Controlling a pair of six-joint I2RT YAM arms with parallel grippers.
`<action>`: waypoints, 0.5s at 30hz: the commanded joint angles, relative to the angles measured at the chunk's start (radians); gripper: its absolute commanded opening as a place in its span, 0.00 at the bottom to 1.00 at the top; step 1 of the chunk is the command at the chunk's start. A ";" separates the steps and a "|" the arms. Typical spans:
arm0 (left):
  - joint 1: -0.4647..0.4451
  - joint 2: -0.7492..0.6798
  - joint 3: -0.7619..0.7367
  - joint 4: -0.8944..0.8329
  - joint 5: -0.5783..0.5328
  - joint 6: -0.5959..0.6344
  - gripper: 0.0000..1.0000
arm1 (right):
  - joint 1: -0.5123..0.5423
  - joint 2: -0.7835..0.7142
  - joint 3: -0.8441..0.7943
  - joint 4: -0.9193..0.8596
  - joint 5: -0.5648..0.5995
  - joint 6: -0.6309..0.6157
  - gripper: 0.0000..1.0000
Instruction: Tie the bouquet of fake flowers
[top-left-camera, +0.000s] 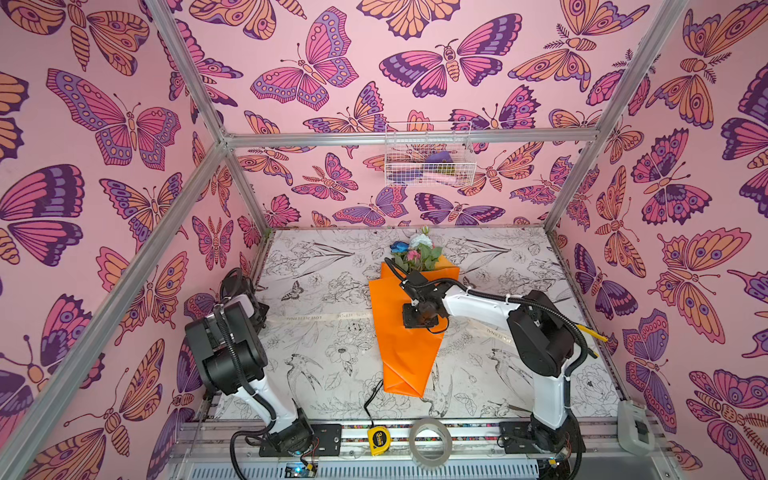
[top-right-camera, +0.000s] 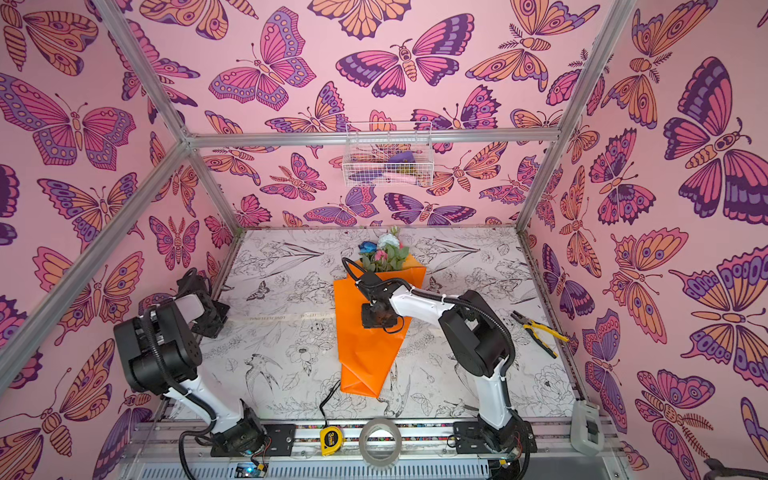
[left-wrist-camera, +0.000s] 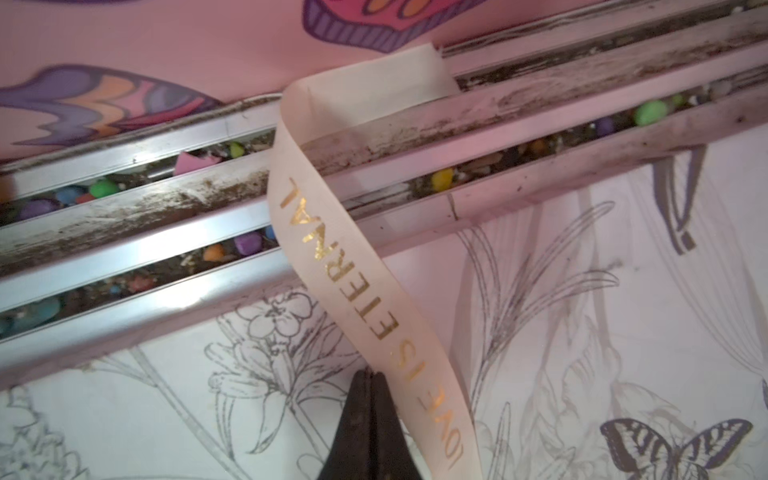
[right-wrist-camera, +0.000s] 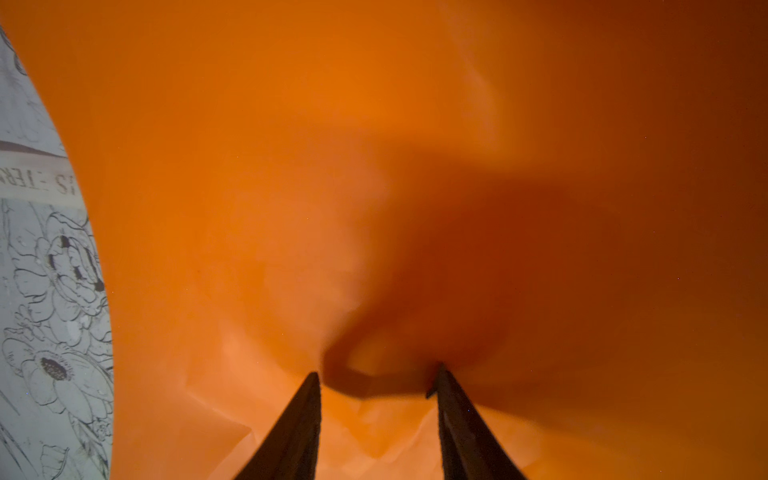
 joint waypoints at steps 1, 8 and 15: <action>-0.053 -0.025 -0.042 0.008 0.089 0.037 0.00 | -0.009 -0.030 -0.017 0.010 0.004 0.007 0.45; -0.079 -0.163 -0.119 0.083 0.064 -0.064 0.21 | -0.012 -0.043 -0.040 0.030 -0.006 0.007 0.43; -0.076 -0.209 -0.157 0.089 -0.013 -0.171 0.75 | -0.017 -0.029 -0.045 0.041 -0.024 0.013 0.42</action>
